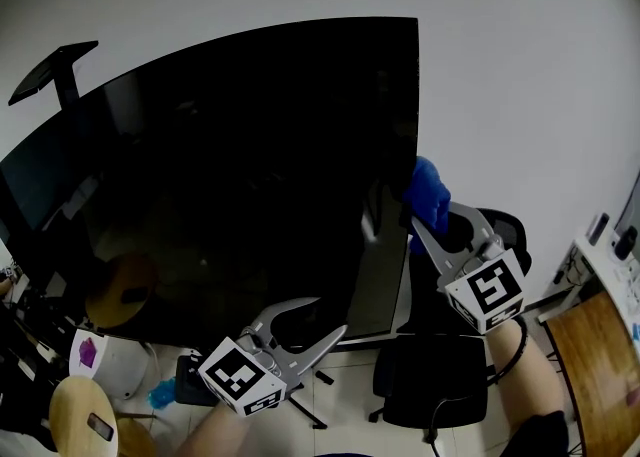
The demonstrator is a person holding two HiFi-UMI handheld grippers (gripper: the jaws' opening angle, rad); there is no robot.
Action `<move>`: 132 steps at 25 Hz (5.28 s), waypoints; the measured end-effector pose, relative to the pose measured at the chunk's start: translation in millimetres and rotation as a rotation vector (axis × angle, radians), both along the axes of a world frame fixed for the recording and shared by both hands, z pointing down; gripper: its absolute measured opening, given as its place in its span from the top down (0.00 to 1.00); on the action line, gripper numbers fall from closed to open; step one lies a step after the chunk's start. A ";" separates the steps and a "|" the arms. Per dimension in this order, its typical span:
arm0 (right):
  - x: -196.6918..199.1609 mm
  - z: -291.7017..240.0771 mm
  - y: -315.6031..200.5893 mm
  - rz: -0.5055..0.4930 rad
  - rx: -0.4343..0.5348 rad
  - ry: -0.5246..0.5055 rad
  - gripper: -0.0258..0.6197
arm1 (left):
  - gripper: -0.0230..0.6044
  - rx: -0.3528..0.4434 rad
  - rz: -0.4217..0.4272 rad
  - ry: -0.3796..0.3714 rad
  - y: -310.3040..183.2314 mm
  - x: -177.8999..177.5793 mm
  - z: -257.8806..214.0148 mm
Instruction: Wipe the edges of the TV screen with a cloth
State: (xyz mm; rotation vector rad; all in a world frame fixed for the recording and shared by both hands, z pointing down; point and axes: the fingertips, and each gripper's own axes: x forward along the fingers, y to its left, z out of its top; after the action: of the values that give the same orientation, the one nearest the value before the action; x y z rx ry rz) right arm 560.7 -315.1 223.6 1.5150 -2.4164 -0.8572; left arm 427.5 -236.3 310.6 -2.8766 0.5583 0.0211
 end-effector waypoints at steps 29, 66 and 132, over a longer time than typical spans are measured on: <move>20.9 262.7 -23.3 -0.016 -0.506 -0.263 0.85 | 0.69 -0.257 -0.045 -0.039 -22.2 -0.4 120.6; 4.8 486.8 -5.5 -0.016 -1.035 -0.771 0.85 | 0.69 -0.480 -0.048 -0.096 -22.6 13.7 249.1; -429.3 464.1 -54.2 -0.006 -0.961 -0.779 0.85 | 0.69 -0.591 -0.187 -0.035 -29.9 -451.3 283.8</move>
State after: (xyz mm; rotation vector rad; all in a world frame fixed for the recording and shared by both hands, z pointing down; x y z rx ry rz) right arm 131.4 -369.3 687.7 1.5052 -2.5765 0.9917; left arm -23.8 -266.2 594.4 -3.3573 0.9623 -0.2663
